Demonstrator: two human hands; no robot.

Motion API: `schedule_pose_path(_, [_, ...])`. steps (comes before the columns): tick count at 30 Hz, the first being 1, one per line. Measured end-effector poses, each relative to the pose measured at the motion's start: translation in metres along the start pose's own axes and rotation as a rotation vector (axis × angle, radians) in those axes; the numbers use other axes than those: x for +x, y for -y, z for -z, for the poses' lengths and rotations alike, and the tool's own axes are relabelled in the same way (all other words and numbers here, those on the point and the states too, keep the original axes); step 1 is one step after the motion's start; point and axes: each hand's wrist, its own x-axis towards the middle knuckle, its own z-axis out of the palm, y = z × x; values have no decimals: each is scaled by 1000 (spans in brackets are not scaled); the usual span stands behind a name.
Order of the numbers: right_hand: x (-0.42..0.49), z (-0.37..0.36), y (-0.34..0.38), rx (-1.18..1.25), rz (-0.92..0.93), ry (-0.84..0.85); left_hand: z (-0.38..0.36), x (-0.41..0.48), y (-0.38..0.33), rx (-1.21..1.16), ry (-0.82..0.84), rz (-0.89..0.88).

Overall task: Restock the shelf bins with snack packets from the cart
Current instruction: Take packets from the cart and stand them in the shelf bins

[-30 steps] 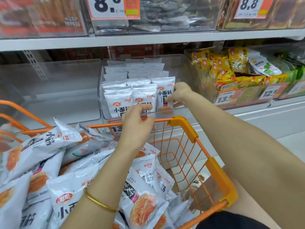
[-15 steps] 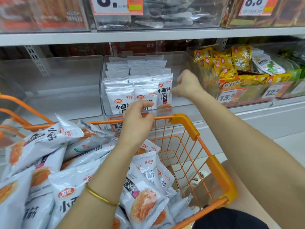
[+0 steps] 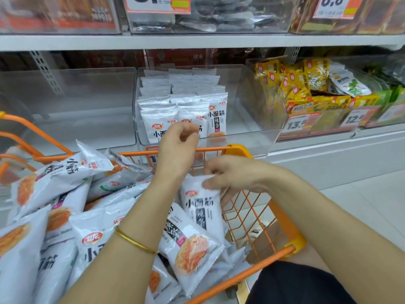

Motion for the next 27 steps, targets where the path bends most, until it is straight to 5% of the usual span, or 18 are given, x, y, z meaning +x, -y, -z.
schedule_pose_path(10, [-18, 41, 1, 266, 168, -408, -1, -5, -7, -58, 145, 55])
schedule_pose_path(18, [-18, 30, -5, 203, 117, -213, 1, -5, -8, -119, 0, 26])
schedule_pose_path(24, [-1, 87, 14, 441, 215, -691, 2, -3, -2, 67, -24, -52])
schedule_pose_path(27, [24, 112, 22, 431, 252, -802, 1, -2, 3, 152, 14, -24])
